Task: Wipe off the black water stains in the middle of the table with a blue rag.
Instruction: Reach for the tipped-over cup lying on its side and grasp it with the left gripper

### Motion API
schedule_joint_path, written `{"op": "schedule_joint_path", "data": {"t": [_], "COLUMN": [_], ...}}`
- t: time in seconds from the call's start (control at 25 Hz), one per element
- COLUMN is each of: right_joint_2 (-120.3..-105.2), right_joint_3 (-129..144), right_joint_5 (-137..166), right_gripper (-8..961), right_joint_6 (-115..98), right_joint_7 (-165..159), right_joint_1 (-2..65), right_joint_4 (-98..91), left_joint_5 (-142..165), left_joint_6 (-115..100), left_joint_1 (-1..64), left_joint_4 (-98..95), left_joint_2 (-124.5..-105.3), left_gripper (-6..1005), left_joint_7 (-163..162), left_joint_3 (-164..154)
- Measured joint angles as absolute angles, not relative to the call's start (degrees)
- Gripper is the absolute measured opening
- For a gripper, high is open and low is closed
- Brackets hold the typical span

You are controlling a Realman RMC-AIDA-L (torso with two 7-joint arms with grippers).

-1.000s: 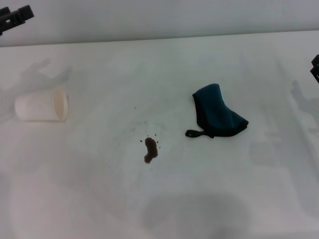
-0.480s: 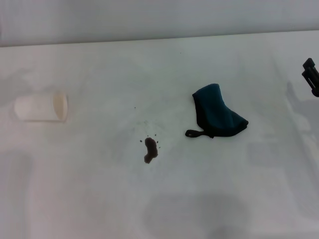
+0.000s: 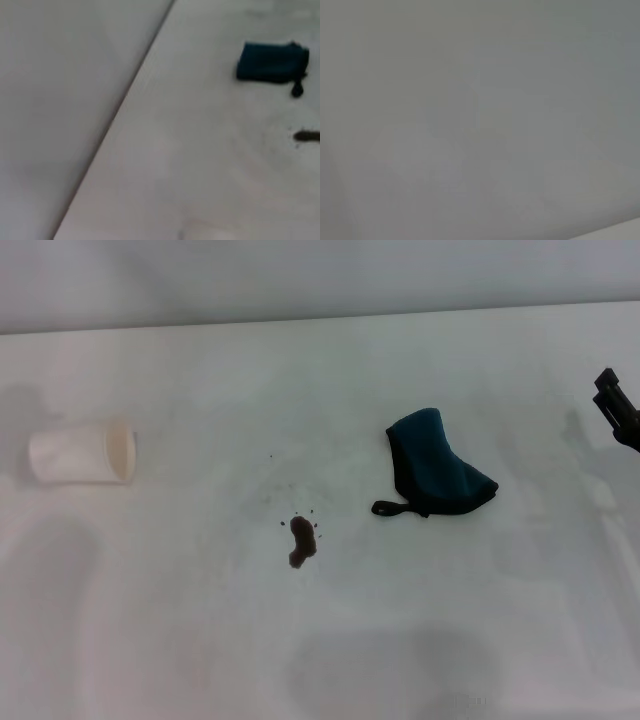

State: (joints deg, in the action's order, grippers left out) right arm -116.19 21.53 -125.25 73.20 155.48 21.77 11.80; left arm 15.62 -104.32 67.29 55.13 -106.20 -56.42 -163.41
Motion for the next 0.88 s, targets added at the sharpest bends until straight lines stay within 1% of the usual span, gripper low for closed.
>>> {"op": "schedule_joint_path", "data": {"t": [0.08,0.16,0.24,0.28,0.4,0.52,0.56,0.64,0.88], "right_joint_2": [-116.19,-116.19,-116.19,-116.19,-116.19,-116.19,-116.19,-116.19,-116.20], "right_joint_3": [21.53,21.52,21.48,21.47,21.17,20.63,20.54,20.52,20.52], "right_joint_5": [-125.25,-125.30,-125.38,-125.39,-125.47,-125.32,-125.27,-125.26,-125.24], "right_gripper": [871,871,871,870,870,870,870,870,870], "right_joint_6": [73.21,73.28,73.42,73.46,73.51,73.53,73.54,73.55,73.93], "right_joint_7": [155.48,155.48,155.48,155.48,155.38,155.27,155.23,155.05,154.87], "right_joint_1": [21.90,22.14,22.42,22.58,23.21,23.65,23.75,23.86,23.99], "right_joint_4": [12.09,12.38,12.59,12.60,13.03,13.28,13.35,13.45,13.47], "left_joint_5": [16.30,17.64,18.64,18.92,19.14,19.44,19.57,19.62,19.60], "left_joint_6": [-102.22,-99.30,-96.08,-93.64,-89.94,-86.41,-85.63,-84.44,-80.99], "left_joint_1": [67.78,68.33,68.84,69.01,69.03,69.05,69.05,69.06,68.72], "left_joint_4": [55.25,55.25,55.85,56.60,57.47,57.24,56.90,56.16,51.83], "left_joint_2": [-106.86,-108.07,-110.01,-111.79,-114.77,-117.01,-117.52,-117.92,-117.89], "left_gripper": [890,890,889,889,889,889,889,889,889], "left_joint_7": [-55.60,-53.78,-52.59,-51.96,-49.96,-48.25,-47.99,-47.61,-47.55], "left_joint_3": [-163.40,-163.38,-163.38,-163.37,-163.38,-163.38,-163.39,-163.39,-163.32]}}
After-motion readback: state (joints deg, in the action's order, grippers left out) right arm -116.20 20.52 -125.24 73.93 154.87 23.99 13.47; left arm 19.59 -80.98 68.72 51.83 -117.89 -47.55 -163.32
